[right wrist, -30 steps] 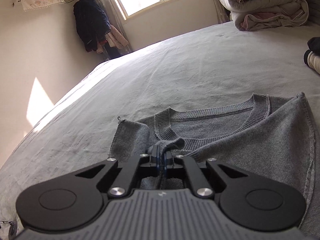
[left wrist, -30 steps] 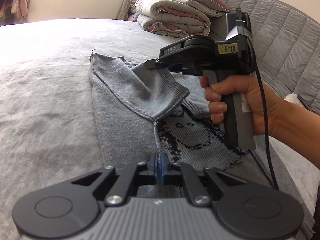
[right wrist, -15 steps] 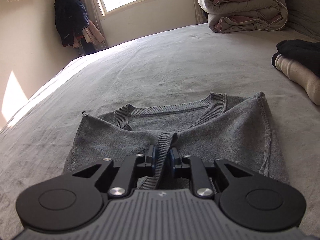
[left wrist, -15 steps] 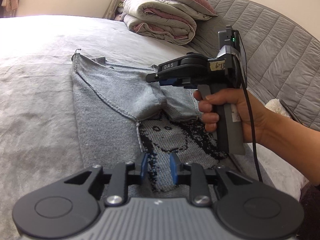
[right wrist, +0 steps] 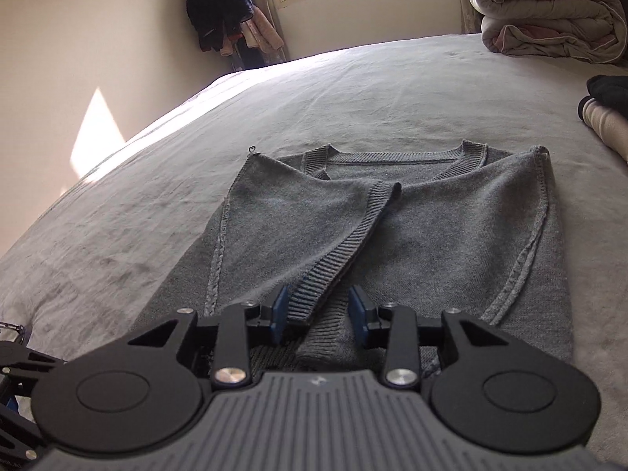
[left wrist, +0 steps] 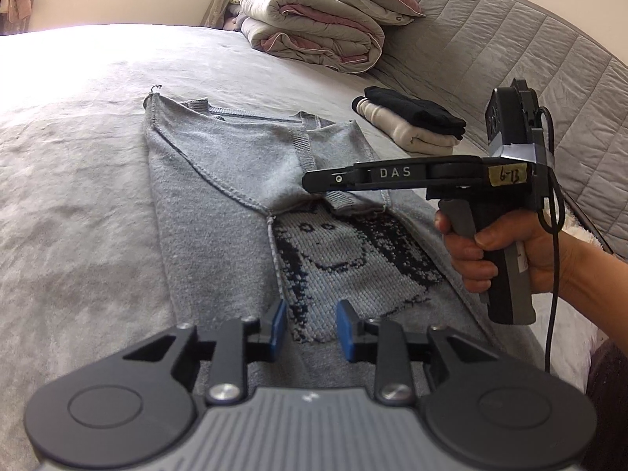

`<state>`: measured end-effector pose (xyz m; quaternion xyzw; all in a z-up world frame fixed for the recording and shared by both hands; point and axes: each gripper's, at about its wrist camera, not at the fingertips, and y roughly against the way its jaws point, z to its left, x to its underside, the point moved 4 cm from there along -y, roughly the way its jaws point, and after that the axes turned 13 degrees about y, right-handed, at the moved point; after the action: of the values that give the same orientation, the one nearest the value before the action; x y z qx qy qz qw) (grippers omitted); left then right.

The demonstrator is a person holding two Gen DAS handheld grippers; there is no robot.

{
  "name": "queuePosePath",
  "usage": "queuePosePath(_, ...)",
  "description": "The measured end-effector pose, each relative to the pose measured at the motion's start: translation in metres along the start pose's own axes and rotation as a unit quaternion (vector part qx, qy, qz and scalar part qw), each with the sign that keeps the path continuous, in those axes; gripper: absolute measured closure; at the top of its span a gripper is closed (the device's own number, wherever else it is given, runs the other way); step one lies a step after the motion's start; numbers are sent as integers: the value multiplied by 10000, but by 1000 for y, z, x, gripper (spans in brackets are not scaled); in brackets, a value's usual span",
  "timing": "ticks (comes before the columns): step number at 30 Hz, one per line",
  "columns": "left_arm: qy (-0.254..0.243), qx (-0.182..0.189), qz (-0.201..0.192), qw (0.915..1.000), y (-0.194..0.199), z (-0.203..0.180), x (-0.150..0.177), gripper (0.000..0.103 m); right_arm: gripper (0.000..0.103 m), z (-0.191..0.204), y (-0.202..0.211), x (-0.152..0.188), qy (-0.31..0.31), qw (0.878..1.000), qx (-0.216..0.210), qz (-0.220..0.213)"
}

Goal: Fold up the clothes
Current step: 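Lower the folded side onto the sweater and open the right gripper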

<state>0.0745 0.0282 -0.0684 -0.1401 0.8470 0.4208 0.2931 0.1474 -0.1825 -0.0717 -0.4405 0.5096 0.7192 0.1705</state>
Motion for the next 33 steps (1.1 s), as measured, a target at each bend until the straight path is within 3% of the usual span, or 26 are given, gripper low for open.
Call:
queuePosePath(9,-45,-98,118,9999,4,-1,5,74,64,26,-8,5,810,9959,-354,213)
queuePosePath(12,-56,-168,94,9998,3,-1,6,76,101,18,-4,6,479,9982,-334,115)
queuePosePath(14,-80,-293,46,9995,2,-2,7,86,101,9,3,5,138,9994,-319,-11)
queuePosePath(15,-83,-364,32,9993,2,-1,7,99,101,6,6,4,19,9995,-313,-47)
queuePosePath(16,-84,-427,17,9991,2,0,6,103,101,3,10,2,-92,9993,-342,-69)
queuePosePath(22,116,213,12,9997,8,-7,4,103,102,-9,29,0,-230,9997,-76,-34)
queuePosePath(26,685,477,297,9961,1,-5,5,94,101,-15,24,14,-272,9988,220,347)
queuePosePath(28,908,569,285,9938,3,-3,4,73,89,-15,29,17,-411,9985,143,336)
queuePosePath(33,694,263,99,9972,15,-7,5,67,88,-10,47,23,-740,9967,-174,297)
